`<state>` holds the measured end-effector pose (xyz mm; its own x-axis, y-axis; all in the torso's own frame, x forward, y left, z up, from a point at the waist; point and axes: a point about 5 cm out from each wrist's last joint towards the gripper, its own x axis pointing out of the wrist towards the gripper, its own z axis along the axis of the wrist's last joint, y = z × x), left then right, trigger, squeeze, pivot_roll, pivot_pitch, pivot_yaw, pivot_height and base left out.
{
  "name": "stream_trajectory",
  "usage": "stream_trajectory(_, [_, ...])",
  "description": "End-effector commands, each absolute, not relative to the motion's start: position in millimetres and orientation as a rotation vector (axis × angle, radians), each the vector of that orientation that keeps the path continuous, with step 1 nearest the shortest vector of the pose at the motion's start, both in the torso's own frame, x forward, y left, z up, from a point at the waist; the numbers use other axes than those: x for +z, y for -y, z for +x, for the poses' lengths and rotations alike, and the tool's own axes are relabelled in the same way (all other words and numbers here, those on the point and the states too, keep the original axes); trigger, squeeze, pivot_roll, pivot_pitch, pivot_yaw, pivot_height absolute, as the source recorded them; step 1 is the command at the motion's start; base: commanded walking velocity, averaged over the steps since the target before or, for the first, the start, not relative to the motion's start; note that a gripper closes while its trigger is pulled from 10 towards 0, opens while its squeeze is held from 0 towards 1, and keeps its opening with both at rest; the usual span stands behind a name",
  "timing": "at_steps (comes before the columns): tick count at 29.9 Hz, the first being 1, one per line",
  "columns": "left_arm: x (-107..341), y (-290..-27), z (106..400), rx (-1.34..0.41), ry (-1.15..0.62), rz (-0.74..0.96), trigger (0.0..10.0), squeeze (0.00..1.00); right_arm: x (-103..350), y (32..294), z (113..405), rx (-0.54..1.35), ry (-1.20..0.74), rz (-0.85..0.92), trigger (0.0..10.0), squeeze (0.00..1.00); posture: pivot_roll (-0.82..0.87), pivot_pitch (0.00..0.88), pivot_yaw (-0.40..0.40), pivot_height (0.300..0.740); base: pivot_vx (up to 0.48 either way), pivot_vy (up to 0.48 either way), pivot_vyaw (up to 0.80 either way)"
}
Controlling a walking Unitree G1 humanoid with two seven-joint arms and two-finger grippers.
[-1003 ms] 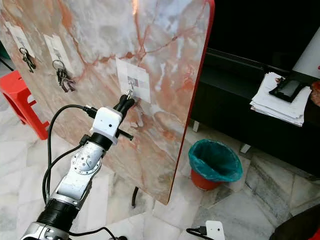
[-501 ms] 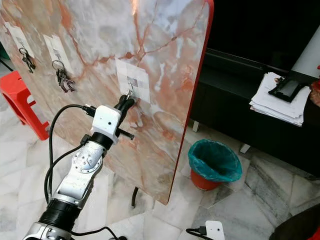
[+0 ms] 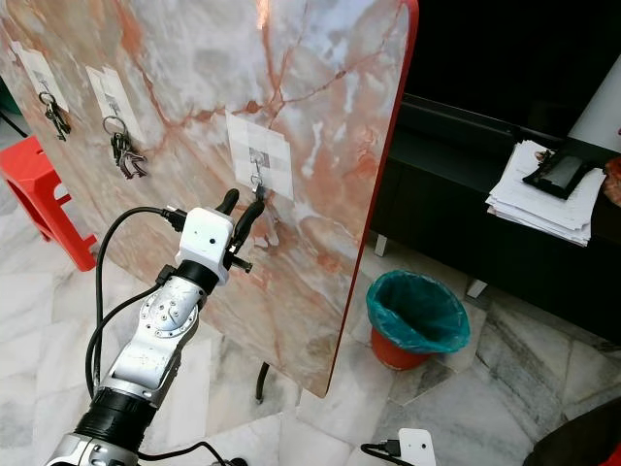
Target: Hang keys on a hook
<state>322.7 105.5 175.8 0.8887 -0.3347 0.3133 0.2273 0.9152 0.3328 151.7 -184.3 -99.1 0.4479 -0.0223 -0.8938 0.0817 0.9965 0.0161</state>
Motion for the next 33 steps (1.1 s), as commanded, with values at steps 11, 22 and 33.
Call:
stream_trajectory(11, [164, -131, 302, -0.222, 0.35, 0.281, 10.0, 1.0, -100, 182, 150, -0.069, -1.119, 0.066, 10.0, 0.0, 0.13, 0.104, -0.051, 0.74, 0.0, 0.0, 0.0])
stream_trajectory(22, [90, -171, 272, -0.15, 0.038, 0.218, 10.0, 0.0, -100, 186, 149, -0.068, -1.121, 0.059, 10.0, 0.0, 0.15, 0.104, -0.055, 0.74, 0.0, 0.0, 0.0])
stream_trajectory(33, [-43, -201, 220, 0.0, -0.624, 0.117, 10.0, 0.0, -101, 185, 148, -0.068, -1.124, 0.047, 10.0, 0.0, 0.13, 0.114, -0.056, 0.74, 0.0, 0.0, 0.0])
